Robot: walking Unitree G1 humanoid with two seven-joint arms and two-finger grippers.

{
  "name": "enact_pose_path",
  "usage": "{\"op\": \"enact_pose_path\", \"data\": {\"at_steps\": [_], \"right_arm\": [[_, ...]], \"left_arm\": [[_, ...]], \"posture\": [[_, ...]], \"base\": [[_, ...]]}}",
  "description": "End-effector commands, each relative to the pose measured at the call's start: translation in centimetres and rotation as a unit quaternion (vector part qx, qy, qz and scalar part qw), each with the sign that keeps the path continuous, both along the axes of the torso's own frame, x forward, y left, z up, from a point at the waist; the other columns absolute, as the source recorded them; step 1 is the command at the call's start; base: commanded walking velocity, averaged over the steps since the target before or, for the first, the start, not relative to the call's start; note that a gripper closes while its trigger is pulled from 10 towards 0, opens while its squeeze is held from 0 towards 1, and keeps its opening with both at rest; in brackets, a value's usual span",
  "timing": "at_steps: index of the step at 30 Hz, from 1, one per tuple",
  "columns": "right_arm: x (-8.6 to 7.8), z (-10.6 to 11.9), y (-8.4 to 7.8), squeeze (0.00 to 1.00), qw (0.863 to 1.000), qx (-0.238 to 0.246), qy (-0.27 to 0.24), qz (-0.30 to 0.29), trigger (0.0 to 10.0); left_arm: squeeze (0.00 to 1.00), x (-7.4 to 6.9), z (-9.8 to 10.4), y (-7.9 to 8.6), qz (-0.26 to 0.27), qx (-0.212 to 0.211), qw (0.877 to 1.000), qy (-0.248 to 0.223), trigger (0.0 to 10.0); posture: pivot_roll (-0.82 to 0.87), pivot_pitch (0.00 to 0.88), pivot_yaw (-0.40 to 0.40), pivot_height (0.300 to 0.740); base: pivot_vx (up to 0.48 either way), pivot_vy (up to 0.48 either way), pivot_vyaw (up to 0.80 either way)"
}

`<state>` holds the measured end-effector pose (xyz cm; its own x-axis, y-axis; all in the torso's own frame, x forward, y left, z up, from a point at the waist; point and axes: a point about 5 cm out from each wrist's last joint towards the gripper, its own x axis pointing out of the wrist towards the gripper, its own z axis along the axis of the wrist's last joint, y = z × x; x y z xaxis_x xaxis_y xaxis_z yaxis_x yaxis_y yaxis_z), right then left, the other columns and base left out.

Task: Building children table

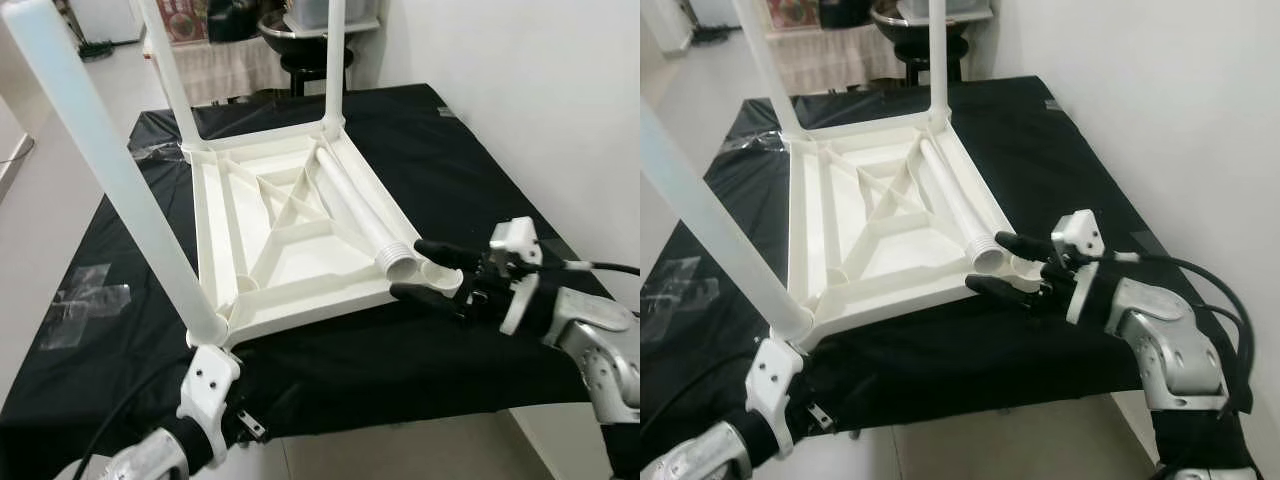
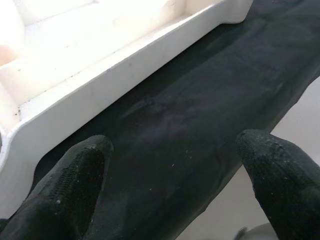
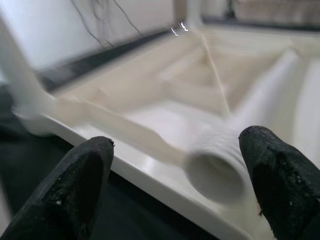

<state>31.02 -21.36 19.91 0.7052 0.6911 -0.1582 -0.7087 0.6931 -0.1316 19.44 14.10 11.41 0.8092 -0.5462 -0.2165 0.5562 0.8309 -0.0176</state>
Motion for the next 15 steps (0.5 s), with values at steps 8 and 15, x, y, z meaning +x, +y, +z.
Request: {"op": "enact_pose_path", "data": {"at_steps": [8, 15], "right_arm": [[3.0, -1.2, -3.2, 0.0, 0.98, 0.033, 0.04, -0.191, 10.0], [3.3, -0.8, -3.9, 0.0, 0.964, 0.149, 0.036, -0.215, 10.0]], "left_arm": [[0.0, -0.1, -0.8, 0.4, 0.016, 0.017, 1.0, 0.005, 10.0], [0.0, -0.6, -1.2, 0.6, 0.02, 0.022, 0.999, 0.01, 10.0]], "posture": [[0.03, 0.127, 0.002, 0.74], [0.02, 0.131, 0.005, 0.74]], "base": [[0.0, 0.0, 0.0], [0.0, 0.0, 0.0]]}}
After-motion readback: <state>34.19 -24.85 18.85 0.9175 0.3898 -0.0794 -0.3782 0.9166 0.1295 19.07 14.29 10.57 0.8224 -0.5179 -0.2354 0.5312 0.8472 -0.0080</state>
